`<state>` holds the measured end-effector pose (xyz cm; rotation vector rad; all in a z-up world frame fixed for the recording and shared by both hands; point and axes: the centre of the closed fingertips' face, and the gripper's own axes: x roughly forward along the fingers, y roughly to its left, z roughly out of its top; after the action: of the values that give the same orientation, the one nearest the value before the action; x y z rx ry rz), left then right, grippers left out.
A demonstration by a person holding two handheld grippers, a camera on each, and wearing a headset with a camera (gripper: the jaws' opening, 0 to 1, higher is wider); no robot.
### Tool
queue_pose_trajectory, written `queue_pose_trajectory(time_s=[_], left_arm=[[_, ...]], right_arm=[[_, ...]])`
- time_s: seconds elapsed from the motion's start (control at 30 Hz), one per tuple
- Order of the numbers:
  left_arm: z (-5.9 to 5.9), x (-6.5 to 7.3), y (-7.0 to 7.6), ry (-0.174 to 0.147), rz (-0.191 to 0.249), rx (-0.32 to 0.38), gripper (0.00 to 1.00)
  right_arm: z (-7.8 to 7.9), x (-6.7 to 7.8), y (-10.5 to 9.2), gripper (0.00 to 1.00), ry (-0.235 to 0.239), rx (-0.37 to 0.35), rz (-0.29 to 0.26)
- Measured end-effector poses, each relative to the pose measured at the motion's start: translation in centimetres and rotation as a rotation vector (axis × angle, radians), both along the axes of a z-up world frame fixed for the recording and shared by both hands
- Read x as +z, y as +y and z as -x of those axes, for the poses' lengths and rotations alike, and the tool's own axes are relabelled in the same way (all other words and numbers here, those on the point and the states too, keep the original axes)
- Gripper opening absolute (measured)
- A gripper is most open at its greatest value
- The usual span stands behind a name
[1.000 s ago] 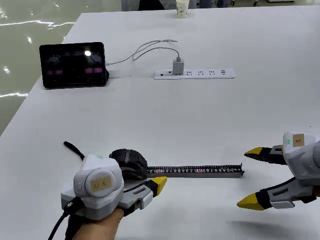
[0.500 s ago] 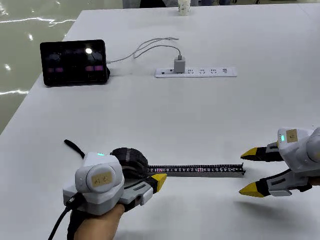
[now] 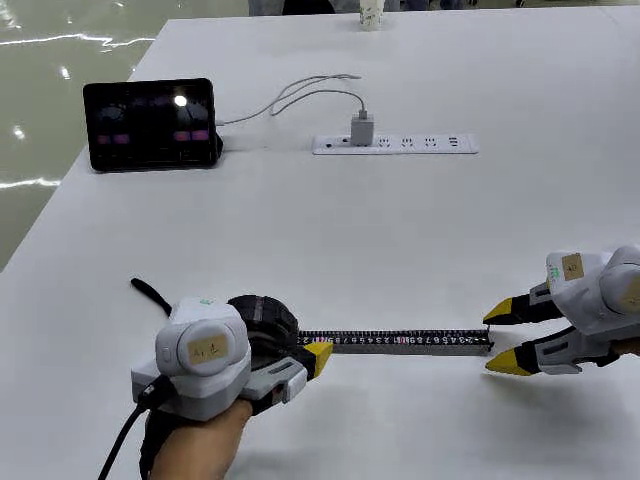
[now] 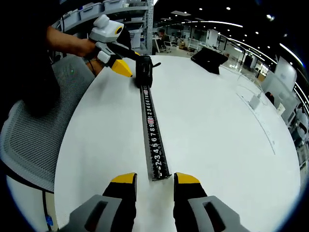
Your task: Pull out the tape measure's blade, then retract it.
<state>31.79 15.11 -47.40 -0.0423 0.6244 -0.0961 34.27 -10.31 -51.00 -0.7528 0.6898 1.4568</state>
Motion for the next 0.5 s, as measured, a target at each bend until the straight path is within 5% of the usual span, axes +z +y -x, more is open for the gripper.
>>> queue_pose_trajectory(time_s=[0.5], left_arm=[[-0.86,-0.43,0.55,0.011,0.017,0.019,0.85]], right_arm=[[-0.59,-0.58,0.55,0.15,-0.007,0.045,0.009]])
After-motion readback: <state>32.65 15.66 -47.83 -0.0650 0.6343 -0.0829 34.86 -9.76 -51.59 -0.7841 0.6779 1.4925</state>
